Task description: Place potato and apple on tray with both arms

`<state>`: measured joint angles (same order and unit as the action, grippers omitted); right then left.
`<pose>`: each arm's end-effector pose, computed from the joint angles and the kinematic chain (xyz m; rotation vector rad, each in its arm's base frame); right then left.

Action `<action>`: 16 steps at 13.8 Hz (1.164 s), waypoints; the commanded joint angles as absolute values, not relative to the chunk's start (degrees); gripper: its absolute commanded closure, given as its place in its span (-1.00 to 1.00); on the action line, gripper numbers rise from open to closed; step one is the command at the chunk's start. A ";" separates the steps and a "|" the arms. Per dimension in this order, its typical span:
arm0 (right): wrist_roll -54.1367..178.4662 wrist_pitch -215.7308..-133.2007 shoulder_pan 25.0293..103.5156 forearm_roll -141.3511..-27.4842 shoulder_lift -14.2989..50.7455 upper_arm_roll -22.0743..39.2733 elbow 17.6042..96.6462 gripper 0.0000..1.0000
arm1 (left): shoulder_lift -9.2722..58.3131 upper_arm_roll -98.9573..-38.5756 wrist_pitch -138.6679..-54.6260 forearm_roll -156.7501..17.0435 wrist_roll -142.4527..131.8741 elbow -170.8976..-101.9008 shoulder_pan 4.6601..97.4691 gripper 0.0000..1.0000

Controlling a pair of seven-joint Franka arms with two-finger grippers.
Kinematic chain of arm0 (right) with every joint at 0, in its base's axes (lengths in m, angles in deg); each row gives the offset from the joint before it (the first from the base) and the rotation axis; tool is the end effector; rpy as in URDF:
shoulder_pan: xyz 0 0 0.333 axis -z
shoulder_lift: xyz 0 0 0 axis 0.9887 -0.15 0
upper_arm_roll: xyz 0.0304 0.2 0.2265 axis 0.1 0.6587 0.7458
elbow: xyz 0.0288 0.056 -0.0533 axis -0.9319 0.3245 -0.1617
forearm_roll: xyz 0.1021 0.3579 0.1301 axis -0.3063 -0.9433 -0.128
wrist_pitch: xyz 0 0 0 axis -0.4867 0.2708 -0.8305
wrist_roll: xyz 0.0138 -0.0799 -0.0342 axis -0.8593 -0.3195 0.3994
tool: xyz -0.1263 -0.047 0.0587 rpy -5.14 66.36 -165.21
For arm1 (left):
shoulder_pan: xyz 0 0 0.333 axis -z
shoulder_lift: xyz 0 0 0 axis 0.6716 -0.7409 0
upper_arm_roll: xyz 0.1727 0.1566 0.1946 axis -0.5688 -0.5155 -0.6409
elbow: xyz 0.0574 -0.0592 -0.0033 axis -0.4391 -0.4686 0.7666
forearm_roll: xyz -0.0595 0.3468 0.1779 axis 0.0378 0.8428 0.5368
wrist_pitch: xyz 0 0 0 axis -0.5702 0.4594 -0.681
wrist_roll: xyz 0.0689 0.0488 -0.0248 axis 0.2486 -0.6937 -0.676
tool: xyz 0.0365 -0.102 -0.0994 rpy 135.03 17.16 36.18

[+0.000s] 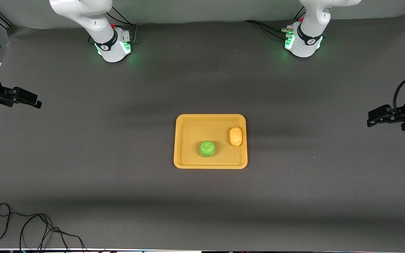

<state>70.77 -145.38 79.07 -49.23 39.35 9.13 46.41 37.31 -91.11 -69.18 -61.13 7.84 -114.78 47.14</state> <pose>0.5581 -0.0201 0.5594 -3.1088 0.1671 0.1141 0.6188 -0.0141 0.5395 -3.1245 0.2079 0.0357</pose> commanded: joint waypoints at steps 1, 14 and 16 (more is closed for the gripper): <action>69.04 -147.61 78.73 -49.33 40.46 8.25 49.06 -1.00 | 37.75 -91.49 -69.48 -60.33 6.79 -114.82 47.29 -1.00; 68.87 -146.74 80.67 -48.01 39.85 9.74 48.20 -1.00 | 37.84 -91.49 -69.31 -59.63 6.61 -114.65 47.73 -1.00; 68.60 -146.56 80.67 -48.01 39.75 9.74 48.10 -1.00 | 37.84 -91.49 -69.40 -59.63 6.61 -114.65 47.73 -1.00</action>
<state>70.09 -146.73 80.10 -48.66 39.39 9.22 48.25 37.31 -91.32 -69.23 -60.55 7.50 -114.74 47.26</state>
